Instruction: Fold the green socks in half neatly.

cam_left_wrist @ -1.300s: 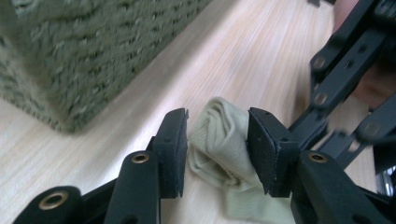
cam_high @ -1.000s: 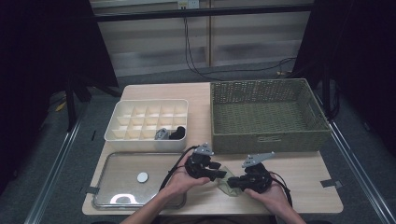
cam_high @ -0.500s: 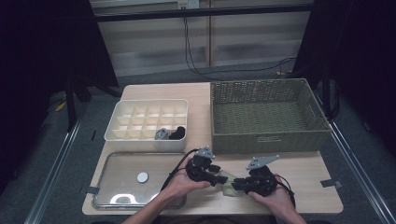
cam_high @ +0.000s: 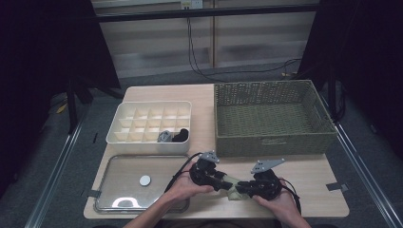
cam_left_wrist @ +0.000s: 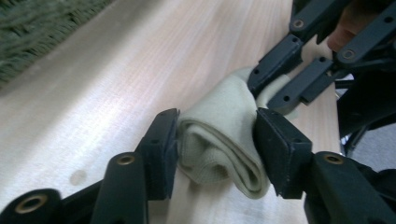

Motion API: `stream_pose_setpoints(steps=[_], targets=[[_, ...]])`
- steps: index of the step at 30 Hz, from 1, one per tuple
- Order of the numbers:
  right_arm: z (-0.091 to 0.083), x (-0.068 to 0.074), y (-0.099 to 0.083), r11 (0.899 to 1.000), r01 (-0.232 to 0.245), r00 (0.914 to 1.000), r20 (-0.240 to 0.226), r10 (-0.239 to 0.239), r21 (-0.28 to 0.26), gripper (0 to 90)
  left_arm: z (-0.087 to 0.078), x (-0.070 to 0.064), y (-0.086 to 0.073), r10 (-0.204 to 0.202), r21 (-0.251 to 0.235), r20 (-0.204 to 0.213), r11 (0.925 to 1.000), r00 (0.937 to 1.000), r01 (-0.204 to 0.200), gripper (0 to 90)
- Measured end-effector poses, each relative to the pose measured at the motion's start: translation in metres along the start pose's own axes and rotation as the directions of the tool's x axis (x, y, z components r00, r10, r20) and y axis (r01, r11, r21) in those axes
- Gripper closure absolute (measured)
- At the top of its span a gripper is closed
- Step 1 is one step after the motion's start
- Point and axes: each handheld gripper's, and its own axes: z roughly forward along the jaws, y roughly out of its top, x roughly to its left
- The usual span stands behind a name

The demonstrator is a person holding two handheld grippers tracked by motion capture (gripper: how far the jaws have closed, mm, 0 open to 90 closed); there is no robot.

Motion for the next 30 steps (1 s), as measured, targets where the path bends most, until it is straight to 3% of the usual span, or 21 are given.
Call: stream_pose_setpoints(steps=[2, 3, 7, 8, 11, 16, 19, 22, 24, 25, 30], targets=[[0.001, 0.000, 0.000, 1.000, -0.005, 1.0000, 0.001, 0.005, -0.004, 79.5, 0.001, -0.001, -0.001, -0.003, -0.001, 0.031, 1.0000, 0.9995, 0.003, 54.0], [0.001, 0.000, 0.000, 1.000, -0.008, 1.0000, 0.001, 0.008, -0.005, 79.5, 0.001, -0.003, 0.000, -0.001, 0.014, 0.018, 0.9999, 0.9998, 0.000, 54.9], [0.002, -0.002, 0.001, 1.000, -0.006, 1.0000, -0.005, 0.006, -0.010, 79.5, 0.001, -0.006, 0.000, 0.002, 0.042, 0.029, 0.9991, 0.9996, -0.003, 60.8], [0.002, -0.002, 0.001, 1.000, -0.005, 1.0000, -0.005, 0.005, -0.010, 79.4, 0.000, -0.004, 0.000, 0.004, 0.055, 0.070, 0.9985, 0.9975, -0.008, 62.7], [0.002, -0.003, 0.001, 1.000, -0.006, 1.0000, -0.006, 0.006, -0.013, 79.4, 0.000, -0.007, 0.001, 0.000, 0.055, 0.030, 0.9985, 0.9995, -0.002, 66.3], [0.002, -0.006, 0.001, 1.000, -0.013, 0.9996, -0.024, 0.012, -0.025, 78.3, -0.001, -0.007, 0.002, -0.008, 0.039, 0.039, 0.9992, 0.9992, 0.007, 68.5], [0.002, -0.012, 0.001, 0.998, -0.041, 0.9973, -0.063, 0.039, -0.037, 76.1, -0.003, -0.005, 0.006, 0.010, 0.044, 0.020, 0.9990, 0.9998, -0.011, 68.8], [0.002, -0.014, 0.002, 0.998, -0.053, 0.9960, -0.074, 0.050, -0.045, 73.8, -0.005, -0.005, 0.007, 0.001, 0.039, 0.005, 0.9992, 1.0000, -0.001, 68.8], [0.001, -0.014, 0.002, 0.997, -0.053, 0.9961, -0.074, 0.049, -0.050, 71.4, -0.009, -0.005, 0.008, 0.004, 0.058, -0.013, 0.9983, 0.9999, -0.003, 69.0], [0.000, -0.014, 0.003, 0.997, -0.052, 0.9962, -0.072, 0.049, -0.051, 70.1, -0.009, -0.004, 0.007, 0.003, 0.043, 0.002, 0.9991, 1.0000, -0.003, 69.1], [-0.004, -0.015, 0.003, 0.997, -0.054, 0.9977, -0.046, 0.051, -0.062, 62.1, -0.015, 0.000, 0.007, -0.015, 0.023, 0.001, 0.9996, 0.9999, 0.015, 69.3]])
